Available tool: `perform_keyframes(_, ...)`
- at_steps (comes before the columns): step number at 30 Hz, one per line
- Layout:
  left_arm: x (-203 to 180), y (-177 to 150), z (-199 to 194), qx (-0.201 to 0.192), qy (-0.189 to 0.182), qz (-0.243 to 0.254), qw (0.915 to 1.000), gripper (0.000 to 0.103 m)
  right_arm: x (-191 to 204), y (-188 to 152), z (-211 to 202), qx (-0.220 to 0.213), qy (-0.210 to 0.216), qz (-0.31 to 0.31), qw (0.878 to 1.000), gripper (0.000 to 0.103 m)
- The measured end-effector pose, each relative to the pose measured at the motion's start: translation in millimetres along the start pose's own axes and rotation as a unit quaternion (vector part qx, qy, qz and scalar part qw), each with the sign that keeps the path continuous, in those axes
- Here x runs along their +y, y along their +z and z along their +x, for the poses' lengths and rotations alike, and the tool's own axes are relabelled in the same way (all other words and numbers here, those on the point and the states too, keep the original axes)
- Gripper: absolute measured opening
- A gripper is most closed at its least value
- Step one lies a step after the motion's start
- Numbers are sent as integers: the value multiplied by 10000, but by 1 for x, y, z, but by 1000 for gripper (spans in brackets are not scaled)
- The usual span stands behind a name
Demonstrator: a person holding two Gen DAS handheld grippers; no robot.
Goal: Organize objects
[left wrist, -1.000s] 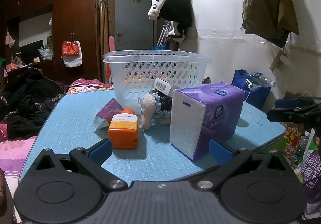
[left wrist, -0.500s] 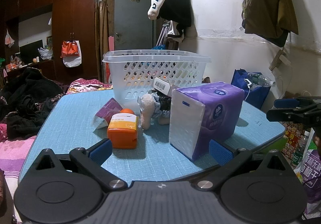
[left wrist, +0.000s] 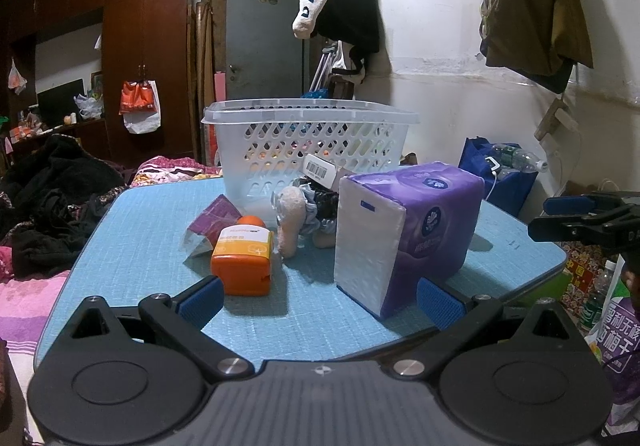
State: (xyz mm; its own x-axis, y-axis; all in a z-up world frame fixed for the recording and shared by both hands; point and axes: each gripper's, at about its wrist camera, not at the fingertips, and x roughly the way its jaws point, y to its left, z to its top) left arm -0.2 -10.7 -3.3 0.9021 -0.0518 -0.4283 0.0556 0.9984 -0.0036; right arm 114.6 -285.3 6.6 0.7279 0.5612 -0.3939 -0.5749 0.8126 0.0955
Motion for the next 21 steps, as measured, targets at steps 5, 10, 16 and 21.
perform_keyframes(5,0,0,0,-1,-5,-2,10000,103,0,0,0,6,-1,4,10000,103)
perform_keyframes(10,-1,0,0,-46,-28,23,10000,103,0,-2,1,-47,-20,14,10000,103)
perform_keyframes(16,-6,-1,-5,-268,-40,150,9995,103,-1,-3,2,-135,48,1,9999,103)
perform_keyframes(21,-4,2,-8,-740,-225,200,9968,103,2,-8,-2,-716,93,-341,9968,103)
